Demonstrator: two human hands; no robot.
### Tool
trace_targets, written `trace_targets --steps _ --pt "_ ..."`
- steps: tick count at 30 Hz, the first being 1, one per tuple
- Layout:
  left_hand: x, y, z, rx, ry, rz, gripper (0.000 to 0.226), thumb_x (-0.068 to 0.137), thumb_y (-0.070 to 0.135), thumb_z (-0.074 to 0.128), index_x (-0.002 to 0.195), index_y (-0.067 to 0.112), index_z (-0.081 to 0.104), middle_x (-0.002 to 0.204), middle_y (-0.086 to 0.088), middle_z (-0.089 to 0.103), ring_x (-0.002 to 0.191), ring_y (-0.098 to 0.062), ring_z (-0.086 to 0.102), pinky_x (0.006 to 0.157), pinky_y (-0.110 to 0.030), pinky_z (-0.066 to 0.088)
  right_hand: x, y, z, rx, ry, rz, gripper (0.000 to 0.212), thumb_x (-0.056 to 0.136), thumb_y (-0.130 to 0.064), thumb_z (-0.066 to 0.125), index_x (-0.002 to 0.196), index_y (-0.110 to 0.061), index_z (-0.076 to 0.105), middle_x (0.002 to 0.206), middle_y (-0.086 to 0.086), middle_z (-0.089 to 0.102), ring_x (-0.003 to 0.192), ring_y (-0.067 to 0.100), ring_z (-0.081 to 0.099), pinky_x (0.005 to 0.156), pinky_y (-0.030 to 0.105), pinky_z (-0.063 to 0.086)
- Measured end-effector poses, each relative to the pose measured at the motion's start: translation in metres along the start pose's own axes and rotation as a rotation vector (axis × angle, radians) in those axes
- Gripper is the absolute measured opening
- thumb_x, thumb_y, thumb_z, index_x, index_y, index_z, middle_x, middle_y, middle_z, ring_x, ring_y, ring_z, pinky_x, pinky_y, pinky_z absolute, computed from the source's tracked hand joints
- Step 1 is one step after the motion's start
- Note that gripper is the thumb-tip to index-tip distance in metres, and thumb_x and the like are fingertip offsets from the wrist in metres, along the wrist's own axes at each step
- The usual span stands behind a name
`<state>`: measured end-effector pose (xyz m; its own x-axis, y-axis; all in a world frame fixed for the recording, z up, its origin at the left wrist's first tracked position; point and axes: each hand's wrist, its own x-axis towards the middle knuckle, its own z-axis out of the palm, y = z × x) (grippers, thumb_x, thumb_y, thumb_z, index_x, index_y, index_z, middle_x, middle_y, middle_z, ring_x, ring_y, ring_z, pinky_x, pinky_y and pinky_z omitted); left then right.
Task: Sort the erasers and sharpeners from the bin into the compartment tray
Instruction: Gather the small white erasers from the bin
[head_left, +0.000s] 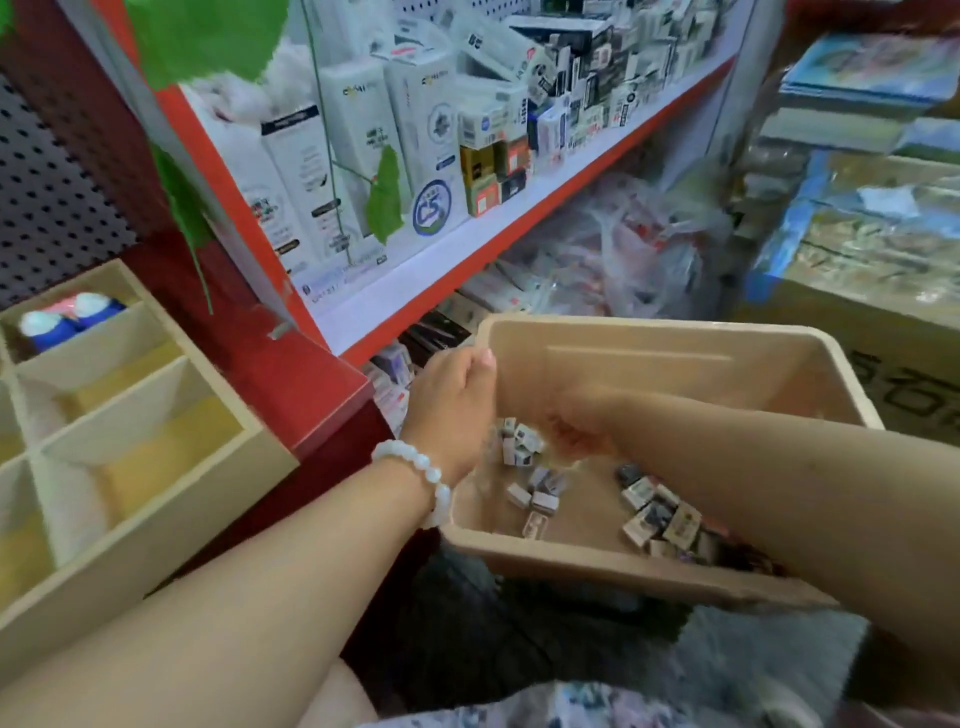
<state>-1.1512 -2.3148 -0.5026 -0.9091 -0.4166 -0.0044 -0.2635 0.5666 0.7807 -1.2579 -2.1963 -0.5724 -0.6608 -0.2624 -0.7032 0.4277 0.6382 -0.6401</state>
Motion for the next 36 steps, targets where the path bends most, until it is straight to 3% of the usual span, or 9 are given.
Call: trace_targets --steps 4,7,10,12,17,20,22,30,36 --pt "0.003 -0.011 0.011 -0.109 0.027 -0.003 0.043 0.097 0.038 0.029 0.114 0.016 0.061 0.127 -0.003 0.054 0.122 -0.016 0.045 0.108 -0.033 0.032 0.021 0.010 0.014 -0.097 0.002 0.051 0.029 0.091 -0.004 0.045 0.063 -0.008 0.048 0.062 0.011 0.047 0.048 0.020 0.043 0.041 0.021 0.036" --pt "0.006 -0.014 0.010 -0.135 0.012 -0.032 0.035 0.103 0.030 0.024 0.110 0.025 0.058 0.124 0.005 0.053 0.115 -0.005 0.044 0.093 -0.015 0.030 0.036 0.014 0.022 -0.083 -0.060 0.080 0.024 0.088 0.004 0.047 0.067 -0.006 0.048 0.067 0.012 0.050 0.056 0.021 0.049 0.050 0.028 0.046" --pt "0.006 -0.014 0.010 -0.144 0.001 -0.033 0.033 0.103 0.030 0.023 0.106 0.028 0.056 0.119 0.010 0.053 0.109 -0.001 0.043 0.080 -0.003 0.031 0.043 0.011 0.027 -0.079 -0.195 0.050 0.017 0.078 0.010 0.054 0.089 -0.003 0.053 0.096 0.019 0.059 0.085 0.028 0.058 0.086 0.039 0.055" --pt "0.007 -0.013 0.011 -0.145 0.014 -0.057 0.034 0.103 0.031 0.023 0.105 0.026 0.057 0.113 0.012 0.052 0.104 -0.001 0.043 0.074 0.006 0.026 0.045 0.010 0.026 -0.133 -0.224 0.026 0.042 0.068 0.006 0.061 0.108 -0.001 0.055 0.117 0.024 0.059 0.101 0.033 0.060 0.097 0.048 0.049" --pt "0.005 -0.010 0.011 -0.140 0.026 -0.088 0.035 0.103 0.034 0.024 0.106 0.026 0.058 0.104 0.013 0.050 0.096 -0.002 0.042 0.067 0.003 0.030 0.043 0.008 0.022 -0.434 -0.194 -0.110 0.073 0.074 0.000 0.070 0.139 -0.016 0.041 0.128 0.010 0.053 0.113 0.028 0.055 0.094 0.040 0.051" --pt "0.005 -0.009 0.010 -0.144 0.021 -0.082 0.033 0.103 0.033 0.025 0.104 0.026 0.057 0.094 0.011 0.050 0.092 -0.007 0.042 0.066 -0.011 0.032 0.038 0.006 0.030 -0.750 -0.119 -0.264 0.073 0.078 -0.013 0.073 0.141 -0.014 0.036 0.119 0.002 0.052 0.102 0.020 0.054 0.075 0.025 0.047" --pt "0.005 -0.009 0.010 -0.134 0.016 -0.087 0.034 0.103 0.034 0.025 0.105 0.026 0.057 0.106 0.010 0.052 0.098 -0.006 0.043 0.068 -0.004 0.031 0.040 0.007 0.037 -0.872 -0.086 -0.308 0.069 0.077 -0.023 0.075 0.137 -0.012 0.041 0.124 0.004 0.055 0.108 0.023 0.056 0.084 0.027 0.045" --pt "0.005 -0.007 0.009 -0.134 0.012 -0.090 0.034 0.103 0.032 0.026 0.110 0.023 0.058 0.115 0.010 0.051 0.103 -0.004 0.042 0.073 -0.015 0.030 0.047 0.008 0.016 -0.706 -0.184 -0.256 0.067 0.079 0.003 0.066 0.138 -0.019 0.045 0.129 0.006 0.055 0.111 0.028 0.057 0.093 0.038 0.051" --pt "0.005 -0.007 0.010 -0.124 0.008 -0.083 0.035 0.103 0.032 0.025 0.112 0.021 0.057 0.116 0.010 0.051 0.102 -0.003 0.041 0.069 0.000 0.027 0.051 0.021 0.009 -0.630 -0.243 -0.301 0.076 0.071 -0.006 0.079 0.138 -0.020 0.044 0.124 -0.001 0.056 0.112 0.020 0.055 0.098 0.033 0.048"
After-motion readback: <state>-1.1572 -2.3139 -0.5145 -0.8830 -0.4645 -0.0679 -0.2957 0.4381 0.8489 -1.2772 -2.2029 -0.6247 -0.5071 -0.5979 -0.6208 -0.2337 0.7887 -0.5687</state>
